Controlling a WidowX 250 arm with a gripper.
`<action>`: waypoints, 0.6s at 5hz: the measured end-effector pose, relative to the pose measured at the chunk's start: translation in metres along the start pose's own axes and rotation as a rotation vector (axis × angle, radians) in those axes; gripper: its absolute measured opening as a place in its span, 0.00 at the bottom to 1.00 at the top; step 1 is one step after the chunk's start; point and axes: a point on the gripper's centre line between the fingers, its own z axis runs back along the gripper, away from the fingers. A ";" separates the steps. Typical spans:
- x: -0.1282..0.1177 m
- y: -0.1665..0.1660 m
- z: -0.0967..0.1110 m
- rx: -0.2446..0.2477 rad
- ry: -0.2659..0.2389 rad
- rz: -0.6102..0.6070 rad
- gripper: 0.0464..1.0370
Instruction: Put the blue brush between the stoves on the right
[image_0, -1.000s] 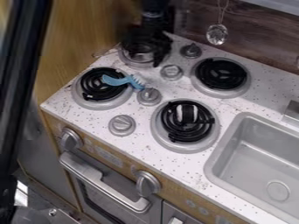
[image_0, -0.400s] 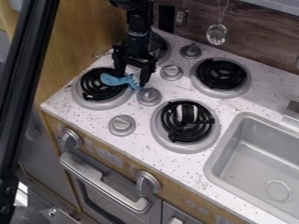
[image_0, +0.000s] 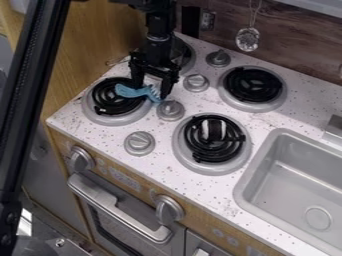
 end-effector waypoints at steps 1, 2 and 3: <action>0.006 0.001 -0.002 0.020 -0.047 -0.012 0.72; -0.003 -0.015 -0.008 0.005 -0.024 -0.076 0.48; -0.014 -0.023 -0.004 -0.006 -0.030 -0.096 0.46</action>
